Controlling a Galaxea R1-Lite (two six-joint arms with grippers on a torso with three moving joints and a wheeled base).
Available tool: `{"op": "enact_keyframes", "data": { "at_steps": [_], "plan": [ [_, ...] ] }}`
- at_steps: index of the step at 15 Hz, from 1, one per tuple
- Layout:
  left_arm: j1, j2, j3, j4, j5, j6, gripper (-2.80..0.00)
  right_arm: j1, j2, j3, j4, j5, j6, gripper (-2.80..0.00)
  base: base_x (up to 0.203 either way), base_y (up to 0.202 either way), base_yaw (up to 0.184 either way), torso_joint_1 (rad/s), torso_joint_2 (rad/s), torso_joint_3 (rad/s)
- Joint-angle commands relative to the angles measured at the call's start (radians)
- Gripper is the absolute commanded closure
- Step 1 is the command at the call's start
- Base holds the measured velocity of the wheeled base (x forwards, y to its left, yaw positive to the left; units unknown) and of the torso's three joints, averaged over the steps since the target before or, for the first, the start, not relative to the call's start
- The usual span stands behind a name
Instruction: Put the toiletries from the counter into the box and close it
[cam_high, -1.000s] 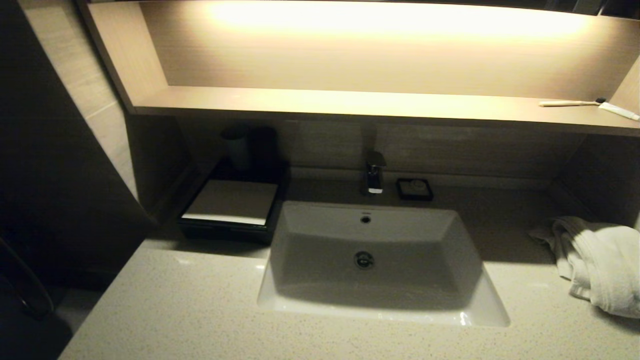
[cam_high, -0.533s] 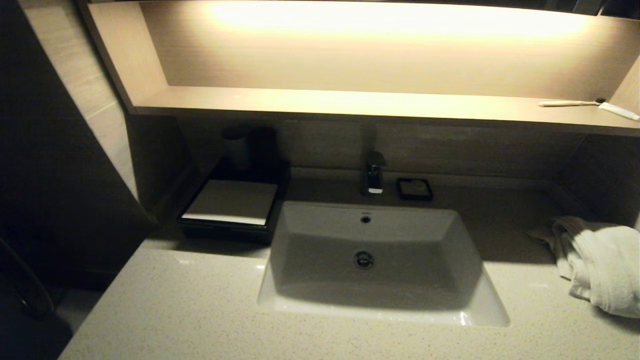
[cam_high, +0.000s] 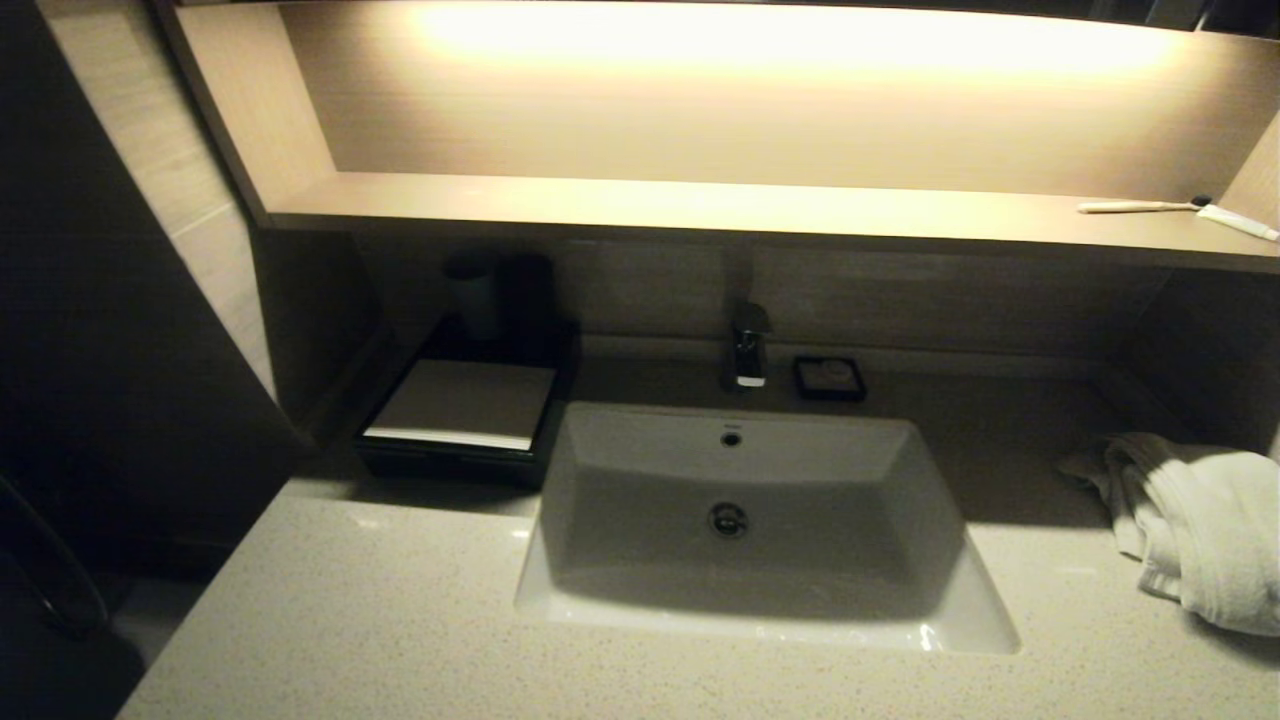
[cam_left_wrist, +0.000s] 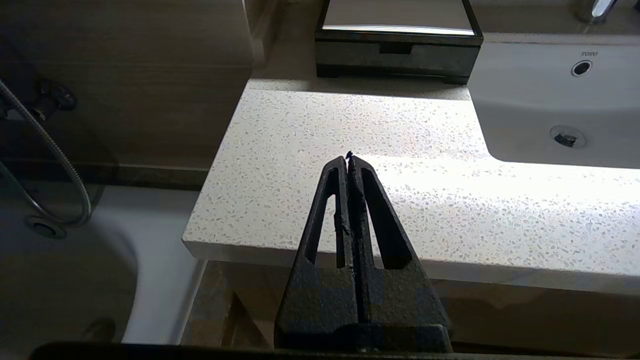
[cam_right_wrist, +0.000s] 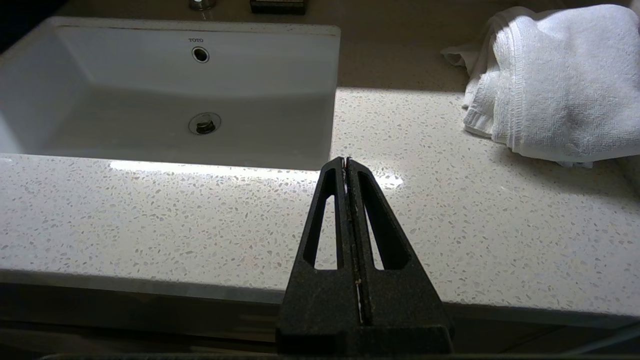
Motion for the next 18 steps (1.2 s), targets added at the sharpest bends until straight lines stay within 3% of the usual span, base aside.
{"op": "enact_keyframes", "data": {
  "at_steps": [1,18],
  "plan": [
    [0.000,0.002,0.001,-0.001,0.000,0.000,0.00,0.000,0.000,0.000,0.000,0.001,0.000,0.00,0.000,0.000,0.000,0.000,0.00,0.000],
    [0.000,0.000,0.001,-0.001,0.000,0.000,0.00,0.000,0.000,0.000,-0.001,0.001,-0.002,0.00,0.000,0.000,0.000,0.000,0.00,0.000]
  ]
}}
